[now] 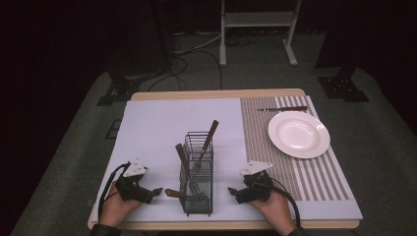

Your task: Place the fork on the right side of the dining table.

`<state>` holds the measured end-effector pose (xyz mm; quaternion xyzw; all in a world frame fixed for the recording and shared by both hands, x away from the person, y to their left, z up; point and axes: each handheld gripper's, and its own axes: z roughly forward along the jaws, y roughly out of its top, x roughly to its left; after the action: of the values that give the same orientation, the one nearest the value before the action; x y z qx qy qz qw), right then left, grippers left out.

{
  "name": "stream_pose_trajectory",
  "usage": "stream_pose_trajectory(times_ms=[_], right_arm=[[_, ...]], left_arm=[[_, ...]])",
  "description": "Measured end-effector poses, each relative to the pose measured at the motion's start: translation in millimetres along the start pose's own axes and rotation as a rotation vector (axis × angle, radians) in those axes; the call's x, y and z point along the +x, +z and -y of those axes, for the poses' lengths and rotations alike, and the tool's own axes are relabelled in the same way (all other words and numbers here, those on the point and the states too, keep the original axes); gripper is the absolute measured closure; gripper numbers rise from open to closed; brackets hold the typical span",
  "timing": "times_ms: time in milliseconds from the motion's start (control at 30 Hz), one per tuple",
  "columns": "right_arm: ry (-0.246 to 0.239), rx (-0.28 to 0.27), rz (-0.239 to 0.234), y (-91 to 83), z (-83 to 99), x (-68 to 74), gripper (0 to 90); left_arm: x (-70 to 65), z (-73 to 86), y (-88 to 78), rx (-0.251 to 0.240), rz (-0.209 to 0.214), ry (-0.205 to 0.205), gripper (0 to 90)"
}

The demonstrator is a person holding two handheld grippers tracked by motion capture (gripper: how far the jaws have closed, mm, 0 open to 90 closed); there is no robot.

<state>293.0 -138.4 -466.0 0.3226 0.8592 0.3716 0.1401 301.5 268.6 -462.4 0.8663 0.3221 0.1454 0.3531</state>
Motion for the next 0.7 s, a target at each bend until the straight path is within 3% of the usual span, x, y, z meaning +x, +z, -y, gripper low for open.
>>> stream_pose_trajectory(times_ms=[467, 700], right_arm=[[0.008, 0.004, 0.004, 0.1, -0.8, 0.9, 12.1], [0.003, 0.053, 0.0, -0.9, -6.9, 1.6, 12.5]], left_arm=[[-0.2, 0.1, 0.0, -0.001, 0.0, 0.0, 0.0], [-0.1, 0.1, 0.0, -0.001, 0.0, -0.001, 0.0]])
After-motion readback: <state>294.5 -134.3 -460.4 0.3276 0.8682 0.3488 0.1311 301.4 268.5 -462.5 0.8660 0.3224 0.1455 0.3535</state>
